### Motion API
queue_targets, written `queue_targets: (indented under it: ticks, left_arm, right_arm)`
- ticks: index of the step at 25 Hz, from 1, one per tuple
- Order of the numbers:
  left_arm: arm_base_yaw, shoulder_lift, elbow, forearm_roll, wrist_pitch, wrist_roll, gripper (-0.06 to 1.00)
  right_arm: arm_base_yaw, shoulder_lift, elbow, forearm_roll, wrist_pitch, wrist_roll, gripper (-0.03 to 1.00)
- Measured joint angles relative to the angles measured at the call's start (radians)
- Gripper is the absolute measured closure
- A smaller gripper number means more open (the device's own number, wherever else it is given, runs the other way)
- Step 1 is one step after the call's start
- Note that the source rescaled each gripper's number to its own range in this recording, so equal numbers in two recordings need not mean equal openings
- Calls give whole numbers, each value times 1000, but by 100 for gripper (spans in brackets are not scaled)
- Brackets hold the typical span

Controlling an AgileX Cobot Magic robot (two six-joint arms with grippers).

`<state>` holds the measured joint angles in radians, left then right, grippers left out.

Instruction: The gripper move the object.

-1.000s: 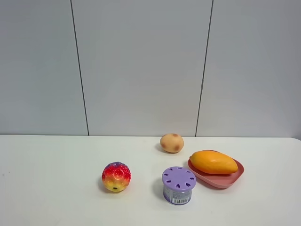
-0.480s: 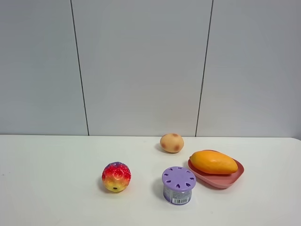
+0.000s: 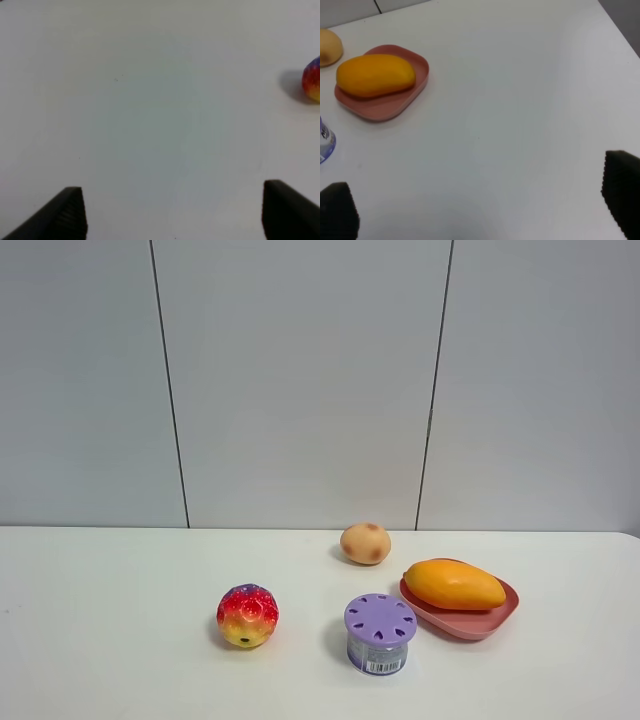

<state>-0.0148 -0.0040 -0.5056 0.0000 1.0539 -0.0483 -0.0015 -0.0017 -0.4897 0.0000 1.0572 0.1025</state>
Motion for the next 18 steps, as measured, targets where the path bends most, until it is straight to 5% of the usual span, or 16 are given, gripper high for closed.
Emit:
queue_targets:
  ticks: [18]
  left_arm:
    - [0, 0, 0, 0, 0, 0, 76]
  right_arm:
    - [0, 0, 0, 0, 0, 0, -3]
